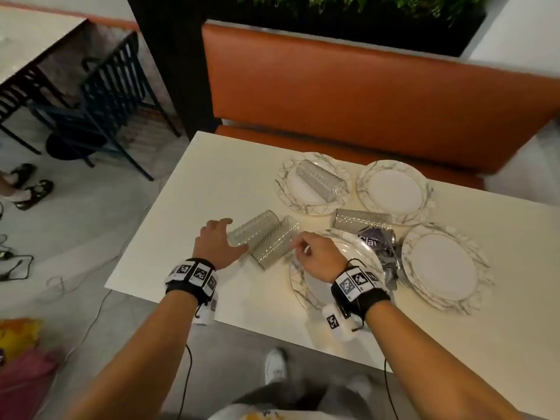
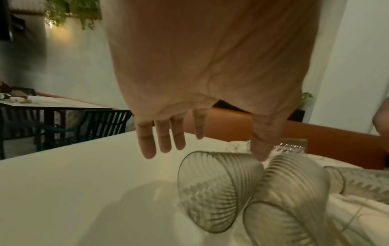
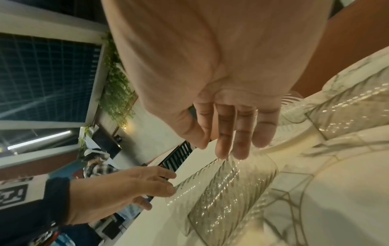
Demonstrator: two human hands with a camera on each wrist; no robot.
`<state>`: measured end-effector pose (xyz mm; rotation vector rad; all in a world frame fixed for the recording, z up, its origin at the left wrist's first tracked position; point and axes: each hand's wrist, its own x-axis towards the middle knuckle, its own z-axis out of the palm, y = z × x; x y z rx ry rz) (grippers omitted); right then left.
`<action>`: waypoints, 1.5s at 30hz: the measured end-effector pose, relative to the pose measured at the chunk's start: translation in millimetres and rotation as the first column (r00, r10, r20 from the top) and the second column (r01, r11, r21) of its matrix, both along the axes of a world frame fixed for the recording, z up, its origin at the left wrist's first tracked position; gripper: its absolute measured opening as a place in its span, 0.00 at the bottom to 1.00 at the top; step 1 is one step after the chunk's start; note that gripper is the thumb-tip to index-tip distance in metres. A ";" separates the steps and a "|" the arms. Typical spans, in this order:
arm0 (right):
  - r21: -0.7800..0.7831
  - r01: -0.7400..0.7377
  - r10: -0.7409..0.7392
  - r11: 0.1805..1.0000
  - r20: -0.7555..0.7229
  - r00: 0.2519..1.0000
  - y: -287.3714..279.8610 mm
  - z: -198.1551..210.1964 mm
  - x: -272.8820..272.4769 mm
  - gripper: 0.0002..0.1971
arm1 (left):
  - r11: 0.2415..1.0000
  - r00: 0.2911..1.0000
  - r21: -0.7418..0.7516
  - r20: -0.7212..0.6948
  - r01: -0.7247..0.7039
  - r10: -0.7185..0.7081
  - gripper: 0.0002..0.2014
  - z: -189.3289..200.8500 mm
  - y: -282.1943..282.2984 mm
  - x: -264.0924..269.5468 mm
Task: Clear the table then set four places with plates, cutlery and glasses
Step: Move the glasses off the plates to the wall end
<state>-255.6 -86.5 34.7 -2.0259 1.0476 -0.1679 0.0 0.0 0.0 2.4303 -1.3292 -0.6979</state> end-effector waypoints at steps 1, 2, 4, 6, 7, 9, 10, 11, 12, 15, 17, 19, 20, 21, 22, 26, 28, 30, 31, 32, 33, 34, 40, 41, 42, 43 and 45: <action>-0.029 -0.010 0.010 1.000 0.004 1.000 -7.8 -5.4 8.3 0.08 | 0.995 1.000 0.096 -0.025 0.010 -0.007 0.43 -3.9 -4.2 4.1; -0.054 -0.023 0.022 0.998 -0.032 0.999 -13.6 -5.7 15.3 0.09 | 0.986 0.999 0.165 -0.041 0.014 -0.008 0.44 -5.7 -6.4 5.6; -0.091 -0.042 0.033 0.995 -0.097 0.995 -26.6 -10.2 27.1 0.11 | 0.976 0.994 0.216 -0.105 0.025 -0.002 0.43 -13.6 -10.0 8.0; -0.112 -0.077 0.057 0.991 -0.170 0.984 -38.4 -16.9 35.7 0.18 | 0.985 0.985 0.172 -0.172 0.005 0.025 0.41 -20.2 -11.7 6.8; -0.139 -0.106 0.074 0.985 -0.215 0.974 -44.7 -20.9 39.5 0.23 | 0.990 0.978 0.139 -0.203 -0.011 0.040 0.41 -22.8 -11.9 7.6; -0.191 -0.187 0.118 0.964 -0.324 0.939 -55.9 -23.4 47.8 0.33 | 0.997 0.970 0.069 -0.237 -0.044 0.060 0.40 -23.0 -12.8 9.5; -0.196 -0.227 0.140 0.954 -0.379 0.915 -61.4 -24.5 51.7 0.37 | 0.998 0.965 0.027 -0.253 -0.065 0.069 0.39 -23.0 -12.8 10.5; -0.178 -0.269 0.173 0.946 -0.426 0.888 -67.2 -28.1 54.9 0.41 | 0.997 0.961 -0.014 -0.266 -0.081 0.074 0.39 -21.9 -12.3 11.8; -0.143 -0.311 0.212 0.940 -0.472 0.856 -72.6 -31.5 58.0 0.44 | 0.994 0.959 -0.057 -0.272 -0.096 0.077 0.39 -20.0 -12.2 13.2; -0.074 -0.398 0.293 0.915 -0.559 0.776 -84.0 -44.6 62.1 0.52 | 0.971 0.949 -0.160 -0.289 -0.176 0.125 0.39 -11.9 -11.5 22.0; -0.087 -0.442 0.317 0.893 -0.576 0.754 -86.0 -50.0 64.4 0.52 | 0.949 0.947 -0.221 -0.278 -0.226 0.161 0.39 -4.9 -11.2 29.7; -0.140 -0.490 0.330 0.860 -0.579 0.746 -85.1 -52.8 66.4 0.46 | 0.933 0.945 -0.259 -0.276 -0.249 0.176 0.40 2.1 -11.5 36.4; -0.165 -0.508 0.336 0.845 -0.575 0.746 -84.9 -54.2 67.1 0.42 | 0.926 0.942 -0.274 -0.281 -0.259 0.181 0.40 6.3 -11.6 38.9; -0.189 -0.521 0.340 0.832 -0.568 0.749 -84.9 -55.3 67.2 0.40 | 0.919 0.939 -0.286 -0.290 -0.272 0.188 0.41 9.5 -12.0 41.1; -0.197 -0.528 0.346 0.826 -0.561 0.752 -84.5 -55.1 66.9 0.38 | 0.911 0.935 -0.299 -0.296 -0.285 0.195 0.41 12.3 -12.7 42.4; -0.179 -0.453 0.334 0.873 -0.458 0.824 -82.1 -33.8 56.1 0.38 | 0.886 0.929 -0.352 -0.318 -0.301 0.190 0.42 25.1 -19.8 39.6; -0.193 -0.363 0.279 0.912 -0.358 0.891 -79.0 -12.5 41.8 0.41 | 0.883 0.931 -0.374 -0.329 -0.283 0.159 0.42 34.3 -27.7 32.5; -0.171 -0.243 0.196 0.955 -0.249 0.948 -75.7 9.0 18.4 0.43 | 0.881 0.937 -0.403 -0.330 -0.248 0.113 0.43 43.8 -39.7 20.5; -0.148 -0.175 0.145 0.973 -0.194 0.970 -74.1 19.1 3.1 0.44 | 0.879 0.940 -0.419 -0.329 -0.227 0.087 0.43 48.1 -46.8 11.9; -0.126 -0.105 0.086 0.986 -0.143 0.986 -72.4 28.6 -13.7 0.44 | 0.878 0.943 -0.434 -0.327 -0.204 0.058 0.44 52.4 -54.8 1.3; -0.115 -0.031 0.019 0.993 -0.098 0.995 -70.8 35.9 -31.6 0.43 | 0.878 0.944 -0.443 -0.328 -0.181 0.029 0.45 55.5 -62.8 -11.0; -0.111 0.048 -0.055 0.993 -0.058 0.997 -69.2 42.4 -50.4 0.43 | 0.878 0.943 -0.452 -0.334 -0.158 -0.002 0.46 58.6 -71.3 -25.7; -0.151 0.447 -0.442 0.882 0.067 0.894 -60.0 47.8 -177.9 0.46 | 0.902 0.881 -0.430 -0.412 0.036 -0.232 0.48 77.2 -121.1 -156.3; -0.152 0.500 -0.494 0.853 0.081 0.866 -58.6 46.2 -200.7 0.47 | 0.905 0.868 -0.418 -0.418 0.078 -0.268 0.48 78.8 -128.2 -182.0; -0.156 0.549 -0.542 0.821 0.090 0.836 -57.2 43.4 -224.2 0.47 | 0.905 0.855 -0.409 -0.421 0.120 -0.304 0.47 79.6 -135.0 -208.2; -0.164 0.592 -0.585 0.789 0.094 0.806 -55.8 40.6 -247.4 0.47 | 0.903 0.841 -0.400 -0.426 0.156 -0.334 0.47 79.3 -140.9 -233.9; -0.192 0.658 -0.655 0.728 0.092 0.750 -53.3 36.1 -292.5 0.46 | 0.898 0.816 -0.384 -0.434 0.217 -0.383 0.46 76.5 -152.1 -284.9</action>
